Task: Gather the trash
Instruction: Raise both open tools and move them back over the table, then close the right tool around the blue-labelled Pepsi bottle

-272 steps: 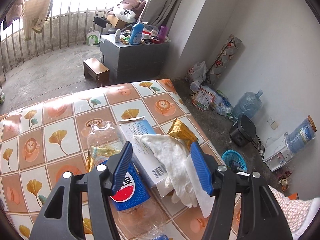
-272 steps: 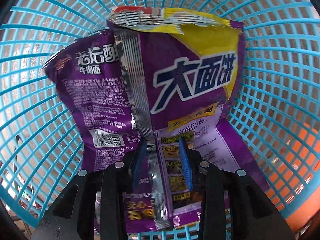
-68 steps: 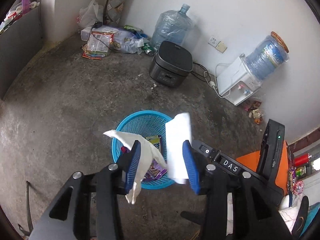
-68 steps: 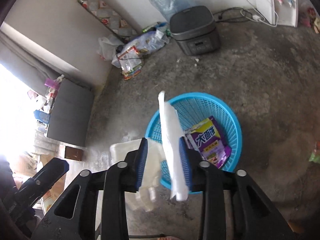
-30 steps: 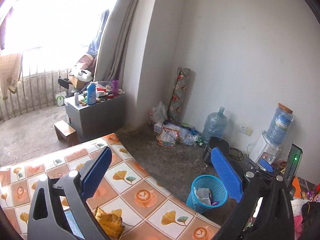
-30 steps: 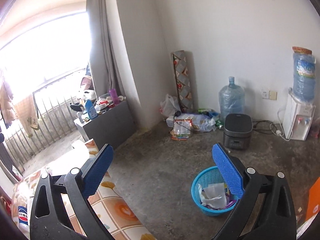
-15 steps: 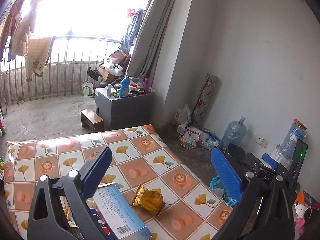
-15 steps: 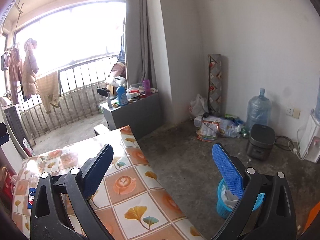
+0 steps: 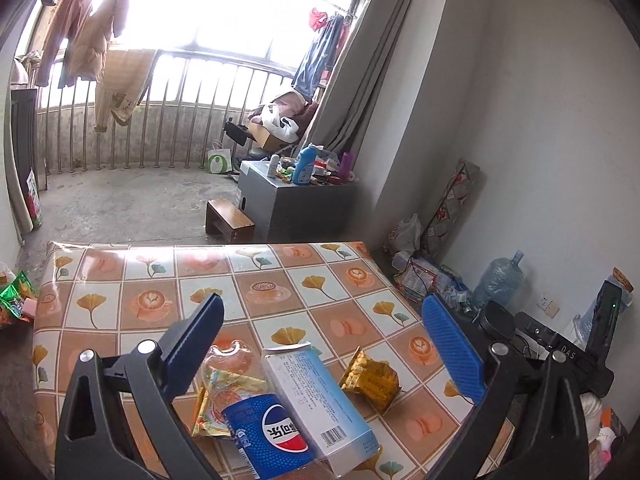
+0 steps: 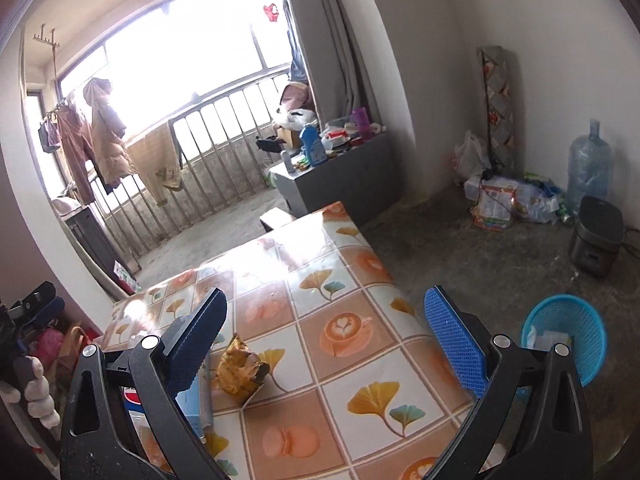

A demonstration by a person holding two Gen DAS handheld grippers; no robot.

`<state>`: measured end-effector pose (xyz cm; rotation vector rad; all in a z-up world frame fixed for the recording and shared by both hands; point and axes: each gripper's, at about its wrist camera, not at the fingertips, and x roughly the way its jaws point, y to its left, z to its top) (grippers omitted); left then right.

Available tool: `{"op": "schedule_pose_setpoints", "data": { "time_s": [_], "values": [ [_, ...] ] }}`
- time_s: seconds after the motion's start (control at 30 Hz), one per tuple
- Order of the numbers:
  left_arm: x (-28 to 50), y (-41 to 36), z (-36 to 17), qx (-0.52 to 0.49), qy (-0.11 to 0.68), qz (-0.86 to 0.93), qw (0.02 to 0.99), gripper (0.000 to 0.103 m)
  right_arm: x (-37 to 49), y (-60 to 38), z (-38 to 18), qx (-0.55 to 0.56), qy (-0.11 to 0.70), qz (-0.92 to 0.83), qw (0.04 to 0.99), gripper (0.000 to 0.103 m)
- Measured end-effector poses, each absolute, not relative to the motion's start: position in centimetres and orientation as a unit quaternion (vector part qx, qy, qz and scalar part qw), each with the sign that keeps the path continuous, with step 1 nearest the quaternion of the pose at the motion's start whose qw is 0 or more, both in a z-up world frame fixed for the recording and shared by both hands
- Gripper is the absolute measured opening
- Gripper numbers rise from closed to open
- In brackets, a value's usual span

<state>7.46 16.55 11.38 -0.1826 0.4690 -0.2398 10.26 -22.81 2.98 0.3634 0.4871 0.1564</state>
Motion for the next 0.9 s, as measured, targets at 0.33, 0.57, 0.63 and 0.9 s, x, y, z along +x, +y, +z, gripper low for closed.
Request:
{"op": "schedule_pose_setpoints", "data": {
  "time_s": [0.33,0.57,0.63,0.9],
  "values": [
    [8.0,21.9,7.9,-0.116,0.278,-0.096,0.949,0.097,13.2,-16.1,-0.2,0.178,0.339,0.167,0.909,0.09],
    [8.3,22.9,5.6,-0.127,0.311,-0.106,0.936,0.097,15.5,-14.3,-2.8,0.204,0.414,0.179,0.869,0.074],
    [8.2,22.8,5.0,-0.127,0.32,-0.112,0.932,0.097,16.0,-14.1,-3.3,0.201,0.428,0.175,0.863,0.071],
    [8.5,22.2,4.4,-0.118,0.338,-0.137,0.923,0.097,17.1,-13.8,-3.9,0.198,0.46,0.165,0.849,0.051]
  ]
}}
